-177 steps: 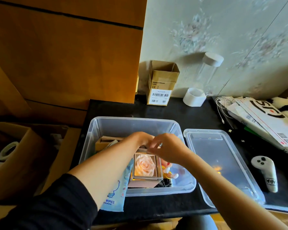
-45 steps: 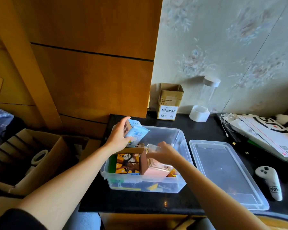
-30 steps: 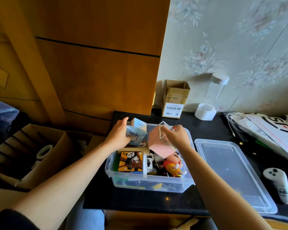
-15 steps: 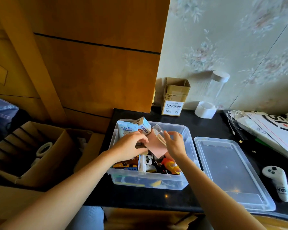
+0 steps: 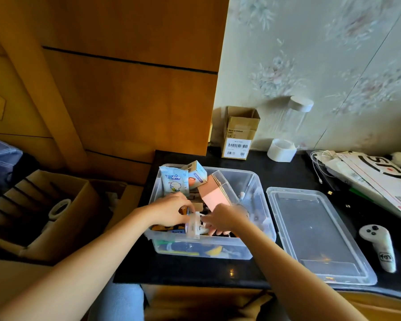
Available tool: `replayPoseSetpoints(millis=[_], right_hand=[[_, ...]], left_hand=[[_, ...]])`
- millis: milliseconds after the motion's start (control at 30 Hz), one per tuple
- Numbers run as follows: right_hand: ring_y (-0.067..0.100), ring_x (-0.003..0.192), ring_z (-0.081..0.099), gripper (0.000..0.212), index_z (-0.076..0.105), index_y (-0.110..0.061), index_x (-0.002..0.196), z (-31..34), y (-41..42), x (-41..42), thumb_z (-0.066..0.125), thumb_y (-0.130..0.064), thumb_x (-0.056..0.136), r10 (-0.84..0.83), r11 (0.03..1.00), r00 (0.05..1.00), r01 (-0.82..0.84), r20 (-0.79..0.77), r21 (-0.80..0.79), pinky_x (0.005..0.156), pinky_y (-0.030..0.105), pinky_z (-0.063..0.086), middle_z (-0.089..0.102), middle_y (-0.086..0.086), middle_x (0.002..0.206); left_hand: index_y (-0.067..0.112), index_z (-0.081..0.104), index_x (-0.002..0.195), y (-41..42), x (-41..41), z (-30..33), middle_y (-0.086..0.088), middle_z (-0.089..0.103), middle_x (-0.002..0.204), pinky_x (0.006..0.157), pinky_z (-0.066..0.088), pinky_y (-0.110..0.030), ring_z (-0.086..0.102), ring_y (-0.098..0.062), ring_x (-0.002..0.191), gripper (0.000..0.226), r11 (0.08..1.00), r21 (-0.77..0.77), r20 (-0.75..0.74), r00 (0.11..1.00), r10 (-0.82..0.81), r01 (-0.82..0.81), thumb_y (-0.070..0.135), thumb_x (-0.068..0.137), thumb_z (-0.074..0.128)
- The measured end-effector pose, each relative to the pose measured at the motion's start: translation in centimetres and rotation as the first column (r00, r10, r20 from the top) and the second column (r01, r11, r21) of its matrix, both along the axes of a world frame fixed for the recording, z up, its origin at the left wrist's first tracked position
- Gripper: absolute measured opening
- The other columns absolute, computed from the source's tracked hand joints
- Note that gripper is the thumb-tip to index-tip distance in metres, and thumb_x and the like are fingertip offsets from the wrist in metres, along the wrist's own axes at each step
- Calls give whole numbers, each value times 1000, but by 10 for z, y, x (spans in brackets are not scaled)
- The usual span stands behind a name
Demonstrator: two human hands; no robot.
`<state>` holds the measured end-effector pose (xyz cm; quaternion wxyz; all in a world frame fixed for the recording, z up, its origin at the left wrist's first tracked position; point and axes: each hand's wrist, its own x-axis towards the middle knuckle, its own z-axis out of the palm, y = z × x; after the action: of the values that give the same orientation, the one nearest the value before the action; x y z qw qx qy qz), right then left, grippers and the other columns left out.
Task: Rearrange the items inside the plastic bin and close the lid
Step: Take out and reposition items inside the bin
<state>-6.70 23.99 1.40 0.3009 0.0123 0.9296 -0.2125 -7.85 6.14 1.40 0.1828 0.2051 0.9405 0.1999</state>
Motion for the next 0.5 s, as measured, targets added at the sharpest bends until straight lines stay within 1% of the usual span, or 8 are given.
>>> replayPoseSetpoints(millis=[33, 67, 133, 233, 300, 367, 433, 500], right_hand=[[10, 63, 60, 44, 65, -4, 99, -1, -5, -1, 50, -45, 91, 0, 1000, 997, 1, 74, -13, 57, 17, 43, 72, 6, 98], [10, 60, 56, 44, 63, -6, 98, -2, -9, -2, 52, -47, 90, -5, 1000, 994, 8, 111, -24, 55, 17, 42, 70, 8, 94], [9, 58, 47, 44, 58, -9, 96, -5, -16, -1, 58, -51, 85, -36, 999, 992, 40, 118, -29, 55, 18, 39, 60, 6, 83], [13, 75, 52, 47, 58, -6, 105, -10, -19, 0, 67, -45, 81, -165, 975, 973, 186, 164, -125, 75, 23, 45, 56, 6, 91], [14, 72, 56, 30, 55, -4, 90, -5, -18, 1, 71, -29, 82, -320, 867, 896, 408, 309, -286, 84, 24, 49, 58, 7, 83], [15, 62, 61, 22, 52, -4, 82, 3, -14, 2, 72, -14, 81, -402, 732, 822, 553, 402, -399, 77, 27, 55, 61, 10, 74], [15, 56, 65, 24, 55, 1, 90, 9, -6, 1, 72, -12, 80, -436, 713, 821, 565, 369, -415, 60, 25, 58, 64, 12, 72], [14, 55, 66, 26, 58, 3, 96, 16, -2, 0, 71, -13, 81, -461, 704, 822, 569, 336, -425, 55, 23, 58, 67, 13, 76]], left_hand=[[32, 62, 113, 0, 1, -1, 5, 48, 123, 98, 44, -37, 47, -14, 114, 27, 1000, 8, -14, 1000, 10, -10, 37, 86, 62], [31, 62, 112, 0, 2, -2, 5, 49, 122, 96, 45, -38, 48, -14, 112, 27, 1000, 16, -24, 999, 21, -20, 37, 86, 62], [31, 62, 113, -1, 3, -4, 5, 50, 122, 95, 45, -38, 48, -14, 111, 28, 999, 25, -31, 999, 43, -42, 37, 86, 62], [31, 63, 113, -1, 2, -6, 4, 50, 123, 96, 45, -39, 48, -14, 112, 26, 998, 38, -27, 998, 52, -51, 34, 88, 60], [30, 63, 113, -1, 1, -7, 3, 50, 124, 98, 44, -41, 48, -15, 113, 24, 996, 53, -24, 997, 69, -68, 29, 92, 52], [29, 62, 113, 1, 0, -7, 2, 50, 124, 98, 43, -40, 48, -15, 113, 25, 992, 69, -23, 994, 103, -101, 26, 95, 45], [28, 62, 112, 1, -2, -8, 1, 50, 123, 98, 43, -40, 48, -16, 113, 25, 989, 87, -33, 992, 125, -122, 24, 96, 43], [25, 63, 112, 0, -4, -8, 0, 49, 123, 98, 42, -39, 46, -17, 114, 26, 981, 131, -39, 988, 147, -141, 22, 97, 42]])
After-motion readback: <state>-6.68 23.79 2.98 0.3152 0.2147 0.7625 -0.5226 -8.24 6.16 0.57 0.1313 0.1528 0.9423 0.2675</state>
